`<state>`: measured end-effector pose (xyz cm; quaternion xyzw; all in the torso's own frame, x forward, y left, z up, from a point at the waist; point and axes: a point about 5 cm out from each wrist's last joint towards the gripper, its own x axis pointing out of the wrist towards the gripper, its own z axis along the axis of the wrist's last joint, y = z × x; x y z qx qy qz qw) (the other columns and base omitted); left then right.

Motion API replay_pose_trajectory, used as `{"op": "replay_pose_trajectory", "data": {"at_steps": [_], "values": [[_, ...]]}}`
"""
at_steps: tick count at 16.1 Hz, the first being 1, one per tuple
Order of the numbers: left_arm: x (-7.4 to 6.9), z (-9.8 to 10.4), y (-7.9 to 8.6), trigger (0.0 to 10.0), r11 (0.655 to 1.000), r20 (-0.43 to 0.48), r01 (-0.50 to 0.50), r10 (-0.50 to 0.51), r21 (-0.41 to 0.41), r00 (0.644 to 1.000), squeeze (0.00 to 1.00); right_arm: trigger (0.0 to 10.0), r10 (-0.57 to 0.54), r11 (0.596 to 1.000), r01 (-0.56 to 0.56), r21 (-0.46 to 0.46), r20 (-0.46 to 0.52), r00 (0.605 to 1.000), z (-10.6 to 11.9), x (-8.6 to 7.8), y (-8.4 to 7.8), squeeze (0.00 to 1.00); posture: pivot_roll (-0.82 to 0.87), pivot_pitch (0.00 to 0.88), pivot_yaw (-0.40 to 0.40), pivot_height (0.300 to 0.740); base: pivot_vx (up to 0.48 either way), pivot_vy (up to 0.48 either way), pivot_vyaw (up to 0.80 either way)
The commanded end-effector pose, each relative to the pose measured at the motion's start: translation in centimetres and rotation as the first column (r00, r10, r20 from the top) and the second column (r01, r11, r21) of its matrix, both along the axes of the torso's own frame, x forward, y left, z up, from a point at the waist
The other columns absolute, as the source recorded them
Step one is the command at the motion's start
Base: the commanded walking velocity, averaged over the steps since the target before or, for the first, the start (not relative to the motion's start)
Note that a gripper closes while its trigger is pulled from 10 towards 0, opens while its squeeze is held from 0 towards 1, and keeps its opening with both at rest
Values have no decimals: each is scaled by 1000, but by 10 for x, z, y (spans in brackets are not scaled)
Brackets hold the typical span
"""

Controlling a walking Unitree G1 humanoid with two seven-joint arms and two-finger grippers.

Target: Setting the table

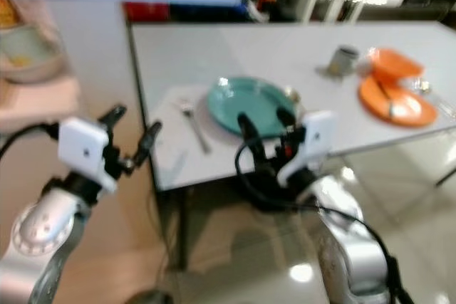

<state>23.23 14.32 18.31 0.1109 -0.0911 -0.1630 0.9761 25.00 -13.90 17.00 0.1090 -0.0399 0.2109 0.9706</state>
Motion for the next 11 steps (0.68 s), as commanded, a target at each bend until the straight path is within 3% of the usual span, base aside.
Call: {"op": "replay_pose_trajectory", "data": {"at_steps": [1,2,3,4,5,11], "values": [[7,10,0,10000,1000,37,-19,19,7,999,0,10000,-19,1000,19,-2,21,1000,3,1,-2,0,68,3,-69,740,0,480,0],[10,14,1,10000,999,40,-28,29,-22,999,0,10000,-25,1000,25,2,28,999,4,1,-2,0,67,5,-67,740,0,480,0],[24,24,5,10000,991,46,-82,87,-104,995,0,10000,-35,999,34,15,35,999,6,3,-2,0,64,9,-64,740,0,480,0],[34,30,9,10000,983,46,-134,141,-127,989,0,10000,-37,999,36,18,39,999,7,4,-2,0,61,8,-60,740,0,480,0],[41,33,13,10000,977,50,-186,192,-104,980,0,10000,-33,999,32,15,49,998,9,5,0,0,59,6,-53,740,0,480,0],[43,34,14,10000,979,47,-199,201,-43,979,0,10000,-2,1000,2,10,86,996,17,8,9,0,74,14,-59,740,0,480,0]]}}
